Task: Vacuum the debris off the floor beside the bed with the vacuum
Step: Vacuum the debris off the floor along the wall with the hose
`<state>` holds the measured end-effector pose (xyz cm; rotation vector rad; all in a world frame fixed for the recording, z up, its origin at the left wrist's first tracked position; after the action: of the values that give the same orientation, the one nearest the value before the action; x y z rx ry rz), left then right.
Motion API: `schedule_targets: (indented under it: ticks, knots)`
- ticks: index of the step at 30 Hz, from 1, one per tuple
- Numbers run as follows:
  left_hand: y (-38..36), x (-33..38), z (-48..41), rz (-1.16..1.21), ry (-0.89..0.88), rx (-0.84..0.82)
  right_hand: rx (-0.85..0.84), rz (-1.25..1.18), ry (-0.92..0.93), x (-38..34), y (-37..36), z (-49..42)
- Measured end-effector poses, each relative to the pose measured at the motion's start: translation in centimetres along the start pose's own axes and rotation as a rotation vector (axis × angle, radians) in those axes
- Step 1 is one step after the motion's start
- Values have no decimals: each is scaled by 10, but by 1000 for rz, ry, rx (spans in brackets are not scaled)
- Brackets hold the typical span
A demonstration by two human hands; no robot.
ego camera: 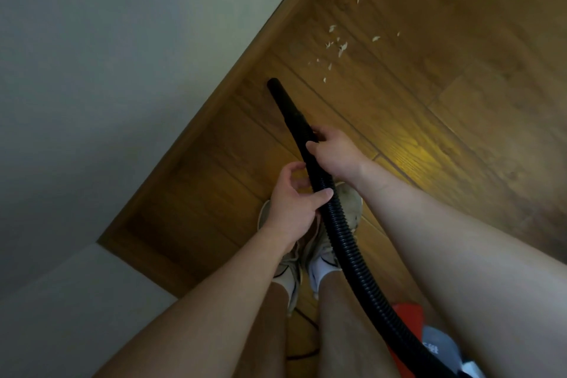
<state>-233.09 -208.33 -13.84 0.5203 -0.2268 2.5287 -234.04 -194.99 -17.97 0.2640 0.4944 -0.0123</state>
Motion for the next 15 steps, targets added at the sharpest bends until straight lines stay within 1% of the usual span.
schedule_targets:
  ticks: [7,15]
  knots:
    - [12,-10,4,-3,36,38,-78,57,11,-5,-17,0]
    - [2,-4,-1,-58,-4,31,19,-63,-9,9,-5,-1]
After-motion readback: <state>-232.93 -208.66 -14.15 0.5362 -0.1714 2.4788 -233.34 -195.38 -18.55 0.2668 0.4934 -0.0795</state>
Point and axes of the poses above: each hand's wrist, its own z-axis away from the middle knuckle, its own y-axis out of the back of the hand, x = y × z, the point moved 6 cm from there along -z, towards the middle knuckle, and after that the axes turned 1 degree about -z, right-handed, at the moved point
